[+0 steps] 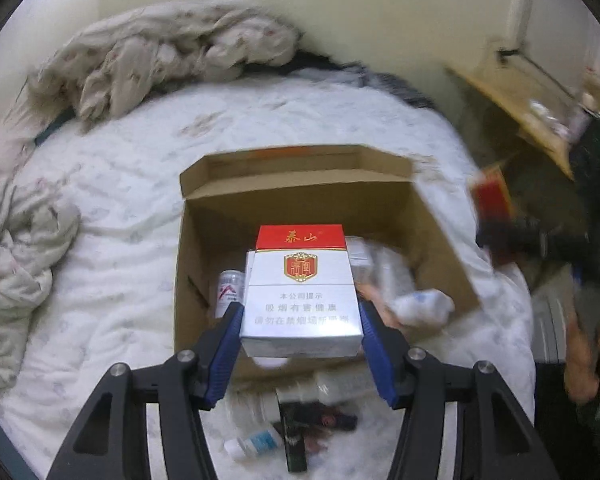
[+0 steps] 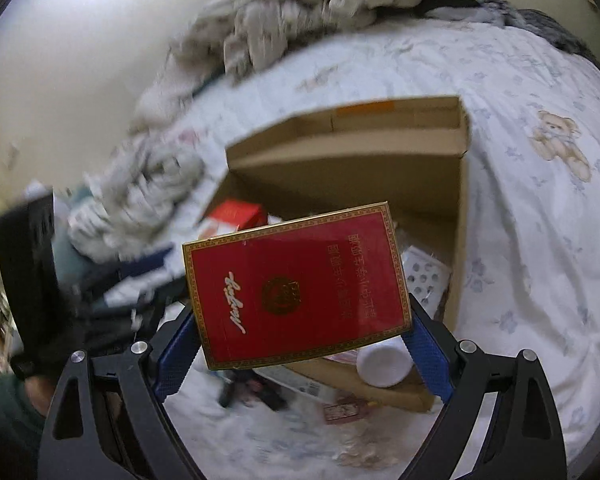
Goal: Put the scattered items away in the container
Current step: 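Lower the white pack into the box and open the left tool while the right holds the red pack, then lower the red cigarette pack into the box and open the right tool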
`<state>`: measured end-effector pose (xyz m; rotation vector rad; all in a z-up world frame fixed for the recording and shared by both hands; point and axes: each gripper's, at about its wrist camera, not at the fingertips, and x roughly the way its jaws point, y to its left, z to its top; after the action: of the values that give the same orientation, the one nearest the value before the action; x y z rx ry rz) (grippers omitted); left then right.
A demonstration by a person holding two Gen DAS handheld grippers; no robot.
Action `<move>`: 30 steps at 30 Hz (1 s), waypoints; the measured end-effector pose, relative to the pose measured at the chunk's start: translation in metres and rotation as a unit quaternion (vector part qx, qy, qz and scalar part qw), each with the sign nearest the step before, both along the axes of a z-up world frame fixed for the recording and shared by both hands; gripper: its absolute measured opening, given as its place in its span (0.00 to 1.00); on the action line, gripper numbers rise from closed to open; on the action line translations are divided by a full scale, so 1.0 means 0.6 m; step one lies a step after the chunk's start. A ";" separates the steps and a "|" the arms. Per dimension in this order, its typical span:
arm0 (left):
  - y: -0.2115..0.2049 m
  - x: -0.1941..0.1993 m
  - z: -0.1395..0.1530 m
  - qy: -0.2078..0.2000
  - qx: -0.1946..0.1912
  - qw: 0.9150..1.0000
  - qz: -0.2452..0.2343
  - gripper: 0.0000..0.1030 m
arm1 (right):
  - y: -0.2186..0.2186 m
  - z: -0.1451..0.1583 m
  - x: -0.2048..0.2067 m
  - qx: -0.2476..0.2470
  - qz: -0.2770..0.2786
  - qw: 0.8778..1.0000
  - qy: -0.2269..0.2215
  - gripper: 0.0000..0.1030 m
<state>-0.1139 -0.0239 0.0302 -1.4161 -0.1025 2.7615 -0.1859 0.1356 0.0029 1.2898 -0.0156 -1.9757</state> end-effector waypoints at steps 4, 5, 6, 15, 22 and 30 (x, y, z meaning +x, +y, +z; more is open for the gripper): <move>-0.006 -0.050 -0.038 -0.030 -0.008 0.999 0.023 0.56 | -0.028 -0.031 -0.005 0.069 0.014 0.997 0.011 0.91; -0.005 -0.058 -0.046 -0.034 -0.014 0.999 0.025 0.56 | -0.030 -0.037 -0.007 0.077 0.014 0.997 0.008 0.91; -0.003 -0.067 -0.055 -0.037 -0.023 0.999 0.027 0.56 | -0.032 -0.044 -0.009 0.086 0.013 0.996 0.008 0.91; 0.017 -0.094 -0.088 -0.054 -0.044 0.997 0.029 0.56 | -0.037 -0.052 -0.025 0.115 0.011 0.993 0.015 0.92; 0.013 -0.100 -0.078 -0.059 -0.058 0.996 0.037 0.66 | -0.038 -0.043 -0.027 0.128 0.006 0.992 0.020 0.92; -0.016 -0.071 -0.040 -0.053 -0.008 0.997 0.056 0.75 | -0.016 -0.020 -0.041 0.057 -0.017 0.998 -0.017 0.92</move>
<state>-0.1564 -0.0334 0.0063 -1.6094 -0.1668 2.7789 -0.2108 0.1262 -0.0089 1.4056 0.0589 -2.0082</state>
